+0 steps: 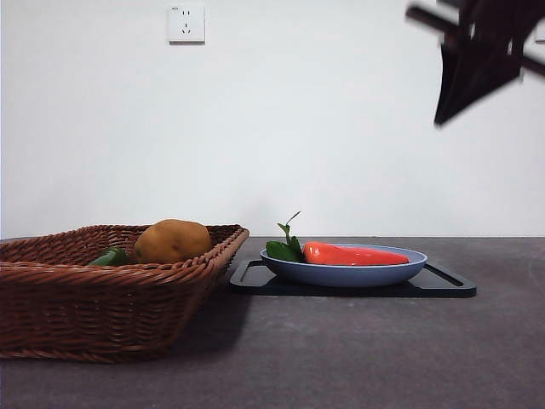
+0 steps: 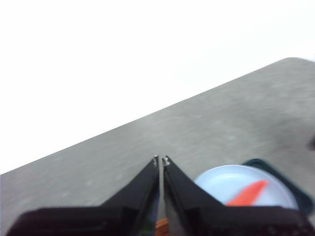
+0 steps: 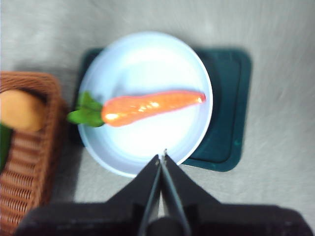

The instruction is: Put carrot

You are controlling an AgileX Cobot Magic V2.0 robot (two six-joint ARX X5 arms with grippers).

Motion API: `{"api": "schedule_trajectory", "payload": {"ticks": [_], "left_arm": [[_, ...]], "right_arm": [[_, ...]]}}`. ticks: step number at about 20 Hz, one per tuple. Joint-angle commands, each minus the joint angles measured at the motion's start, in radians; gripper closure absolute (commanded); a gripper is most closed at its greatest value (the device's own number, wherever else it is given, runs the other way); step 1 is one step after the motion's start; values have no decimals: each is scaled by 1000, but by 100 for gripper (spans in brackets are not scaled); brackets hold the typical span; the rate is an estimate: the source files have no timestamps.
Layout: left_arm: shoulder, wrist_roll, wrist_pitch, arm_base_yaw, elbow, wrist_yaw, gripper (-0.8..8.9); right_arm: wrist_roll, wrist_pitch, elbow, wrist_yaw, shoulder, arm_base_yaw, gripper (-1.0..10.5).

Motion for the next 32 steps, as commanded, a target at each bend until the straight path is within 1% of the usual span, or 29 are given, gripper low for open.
{"api": "schedule_trajectory", "payload": {"ticks": [1, 3, 4, 6, 8, 10, 13, 16, 18, 19, 32], "left_arm": [[4, 26, -75, 64, 14, 4, 808], [-14, 36, -203, 156, 14, 66, 808], [-27, 36, -269, 205, 13, 126, 808], [-72, 35, -357, 293, 1, 233, 808], [-152, 34, -344, 356, -58, 280, 808], [-259, 16, -302, 383, -170, 285, 808], [-444, -55, -270, 387, -351, 282, 808], [-631, -164, -245, 387, -510, 280, 808], [-719, -203, -244, 387, -559, 283, 807], [-735, -203, -275, 387, -559, 283, 807], [-723, -202, -282, 387, -559, 277, 805]], "right_arm": [[-39, -1, -12, 62, -77, 58, 941], [-53, 0, -51, 114, -165, 130, 941], [-58, 9, -80, 153, -211, 168, 941], [-59, 58, -161, 256, -310, 240, 941], [-58, 156, -270, 348, -412, 306, 941], [-59, 306, -420, 414, -523, 347, 941], [-61, 511, -640, 452, -674, 376, 941], [-49, 697, -843, 510, -784, 379, 941], [-25, 716, -897, 511, -801, 377, 941], [-26, 710, -898, 512, -795, 372, 941], [-28, 711, -898, 509, -793, 369, 936]]}}
